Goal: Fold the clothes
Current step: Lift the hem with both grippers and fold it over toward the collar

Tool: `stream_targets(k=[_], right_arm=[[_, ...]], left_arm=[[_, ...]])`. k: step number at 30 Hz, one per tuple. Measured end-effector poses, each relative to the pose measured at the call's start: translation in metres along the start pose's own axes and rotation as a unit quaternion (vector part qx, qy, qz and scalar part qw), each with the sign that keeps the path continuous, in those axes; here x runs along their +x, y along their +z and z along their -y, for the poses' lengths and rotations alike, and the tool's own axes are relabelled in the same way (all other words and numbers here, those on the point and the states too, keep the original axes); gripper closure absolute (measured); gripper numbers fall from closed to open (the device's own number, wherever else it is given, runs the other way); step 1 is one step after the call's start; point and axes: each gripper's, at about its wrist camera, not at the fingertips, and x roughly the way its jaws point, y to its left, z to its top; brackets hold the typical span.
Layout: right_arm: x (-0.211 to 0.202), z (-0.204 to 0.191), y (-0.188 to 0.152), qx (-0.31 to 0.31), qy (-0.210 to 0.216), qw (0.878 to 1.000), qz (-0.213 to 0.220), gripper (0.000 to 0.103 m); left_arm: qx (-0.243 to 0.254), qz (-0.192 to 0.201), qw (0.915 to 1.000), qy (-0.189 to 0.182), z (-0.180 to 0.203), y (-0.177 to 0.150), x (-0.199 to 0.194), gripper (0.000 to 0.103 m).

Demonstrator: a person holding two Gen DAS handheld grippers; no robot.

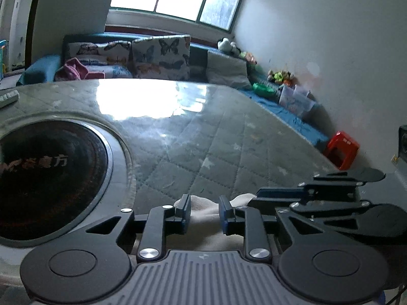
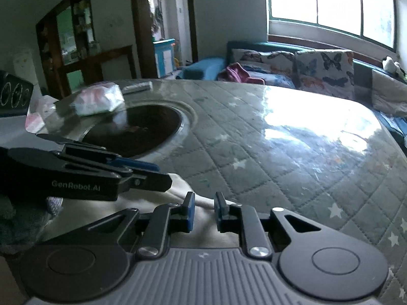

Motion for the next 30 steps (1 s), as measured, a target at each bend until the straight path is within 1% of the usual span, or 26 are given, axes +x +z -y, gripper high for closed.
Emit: stream_targets(k=[4, 7, 14, 17, 20, 21, 26, 30], right_arm=[[-0.003, -0.014, -0.006, -0.024, 0.010, 1.000, -0.001, 0.087], [0.004, -0.019, -0.012, -0.038, 0.004, 0.999, -0.012, 0.087], [-0.016, -0.035, -0.010, -0.053, 0.009, 0.999, 0.009, 0.085], [-0.005, -0.040, -0.013, -0.062, 0.008, 0.998, 0.000, 0.085], [0.007, -0.044, -0.017, -0.062, 0.005, 0.998, -0.011, 0.085], [0.006, -0.045, -0.017, -0.063, 0.004, 0.998, -0.010, 0.085], [-0.008, -0.051, -0.013, -0.066, 0.018, 0.998, 0.008, 0.085], [0.001, -0.055, -0.015, -0.065, 0.032, 0.997, -0.006, 0.085]], left_arm=[[0.007, 0.003, 1.0000, 0.005, -0.003, -0.011, -0.016, 0.077], [0.000, 0.004, 0.9999, 0.016, -0.008, -0.015, -0.019, 0.077], [-0.016, 0.006, 0.9990, 0.041, -0.018, -0.025, -0.028, 0.077], [-0.024, 0.007, 0.9984, 0.051, -0.023, -0.030, -0.031, 0.077], [-0.032, 0.012, 0.9981, 0.051, -0.026, -0.031, -0.035, 0.076], [-0.033, 0.015, 0.9980, 0.051, -0.026, -0.031, -0.038, 0.073], [-0.048, 0.031, 0.9968, 0.056, -0.031, -0.034, -0.053, 0.073], [-0.058, 0.023, 0.9958, 0.067, -0.038, -0.040, -0.050, 0.073]])
